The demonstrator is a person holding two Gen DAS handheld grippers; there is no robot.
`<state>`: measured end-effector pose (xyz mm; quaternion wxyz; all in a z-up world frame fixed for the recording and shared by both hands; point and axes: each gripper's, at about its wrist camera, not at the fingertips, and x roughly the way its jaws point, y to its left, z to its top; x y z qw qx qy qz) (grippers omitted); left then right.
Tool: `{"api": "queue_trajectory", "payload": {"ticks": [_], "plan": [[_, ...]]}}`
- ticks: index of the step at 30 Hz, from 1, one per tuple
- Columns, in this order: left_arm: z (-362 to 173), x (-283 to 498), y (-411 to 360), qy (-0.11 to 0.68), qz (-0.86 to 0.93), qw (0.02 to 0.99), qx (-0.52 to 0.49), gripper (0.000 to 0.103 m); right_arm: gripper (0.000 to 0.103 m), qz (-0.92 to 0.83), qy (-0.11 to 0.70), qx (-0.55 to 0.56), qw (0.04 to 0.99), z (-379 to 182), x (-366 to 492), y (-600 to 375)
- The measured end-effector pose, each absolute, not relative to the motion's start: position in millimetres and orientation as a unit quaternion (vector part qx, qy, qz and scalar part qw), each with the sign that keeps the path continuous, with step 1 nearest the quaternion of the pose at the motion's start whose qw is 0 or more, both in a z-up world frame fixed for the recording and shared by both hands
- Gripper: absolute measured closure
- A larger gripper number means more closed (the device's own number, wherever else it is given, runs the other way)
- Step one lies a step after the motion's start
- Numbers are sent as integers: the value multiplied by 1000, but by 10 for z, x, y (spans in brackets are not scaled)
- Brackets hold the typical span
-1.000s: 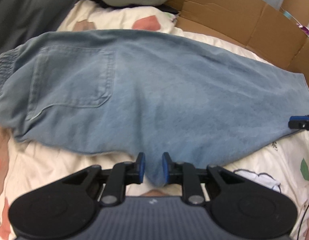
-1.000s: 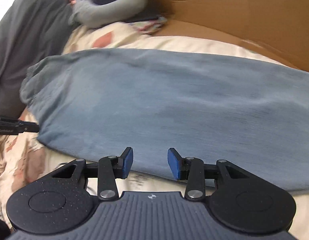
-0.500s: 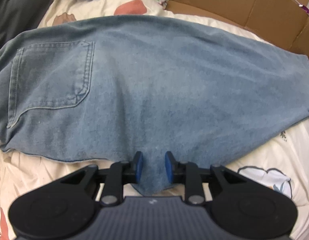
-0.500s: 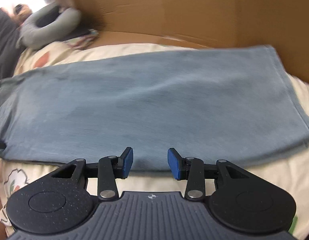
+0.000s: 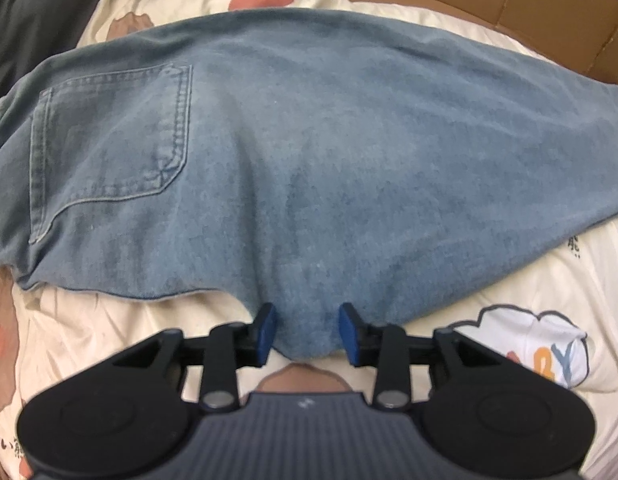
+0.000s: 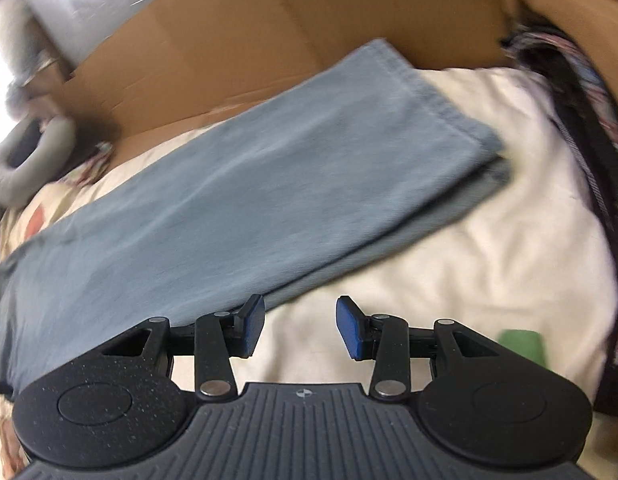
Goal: Fold clothes
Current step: 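Grasp the jeans leg hem beside the cardboard box with the right gripper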
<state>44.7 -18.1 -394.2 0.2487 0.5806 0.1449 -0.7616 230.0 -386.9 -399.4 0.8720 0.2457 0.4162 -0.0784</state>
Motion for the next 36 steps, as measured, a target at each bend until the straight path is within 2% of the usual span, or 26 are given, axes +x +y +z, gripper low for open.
{"api": "queue_trajectory", "payload": {"ticks": [10,13,17,26,36], "plan": [[-3932,508,-86,139,-762,257,578,60,56,-139,359,356,852,-4153,2039,-4321],[-3911,543,-89,134,-759,265,579,54,56,-157,332,394,842,-4193,2000,-4446],[-3888,591,-98,129,-762,264,577,52,56,-171,310,432,829,-4269,2053,-4575],[-4008,587,-157,153,-758,263,577,52,58,-162,242,491,821,-4315,2080,-4641],[-4060,640,-234,191,-755,257,573,52,58,-205,226,506,807,-4402,2138,-4698]]}}
